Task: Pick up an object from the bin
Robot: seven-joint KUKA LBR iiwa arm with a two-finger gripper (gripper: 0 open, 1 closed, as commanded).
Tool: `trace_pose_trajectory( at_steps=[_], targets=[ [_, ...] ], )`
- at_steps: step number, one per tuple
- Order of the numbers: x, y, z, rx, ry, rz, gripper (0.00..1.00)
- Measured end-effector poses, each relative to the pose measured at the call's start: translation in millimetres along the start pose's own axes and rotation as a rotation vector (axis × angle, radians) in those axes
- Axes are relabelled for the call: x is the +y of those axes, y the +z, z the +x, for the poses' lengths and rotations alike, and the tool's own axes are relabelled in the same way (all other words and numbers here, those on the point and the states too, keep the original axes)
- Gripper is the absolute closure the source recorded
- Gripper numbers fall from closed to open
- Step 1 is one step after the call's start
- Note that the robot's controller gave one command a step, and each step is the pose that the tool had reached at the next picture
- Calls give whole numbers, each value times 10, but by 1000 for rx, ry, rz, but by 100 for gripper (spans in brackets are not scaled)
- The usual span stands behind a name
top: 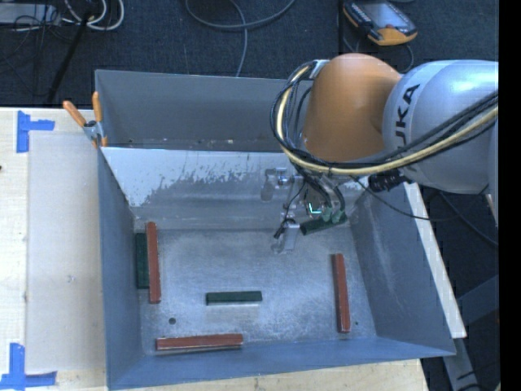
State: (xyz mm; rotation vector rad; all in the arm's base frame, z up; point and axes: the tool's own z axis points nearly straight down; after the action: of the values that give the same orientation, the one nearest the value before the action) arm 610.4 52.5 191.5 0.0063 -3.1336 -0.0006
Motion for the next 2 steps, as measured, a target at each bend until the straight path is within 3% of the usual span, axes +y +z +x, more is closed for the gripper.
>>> trace_pose_trajectory(
  at_steps=[1, 2],
  targets=[
    [767, 1232, 579, -3, -462, 1, 0],
    [788, 921, 827, -7, -309, 1, 0]
  ],
)
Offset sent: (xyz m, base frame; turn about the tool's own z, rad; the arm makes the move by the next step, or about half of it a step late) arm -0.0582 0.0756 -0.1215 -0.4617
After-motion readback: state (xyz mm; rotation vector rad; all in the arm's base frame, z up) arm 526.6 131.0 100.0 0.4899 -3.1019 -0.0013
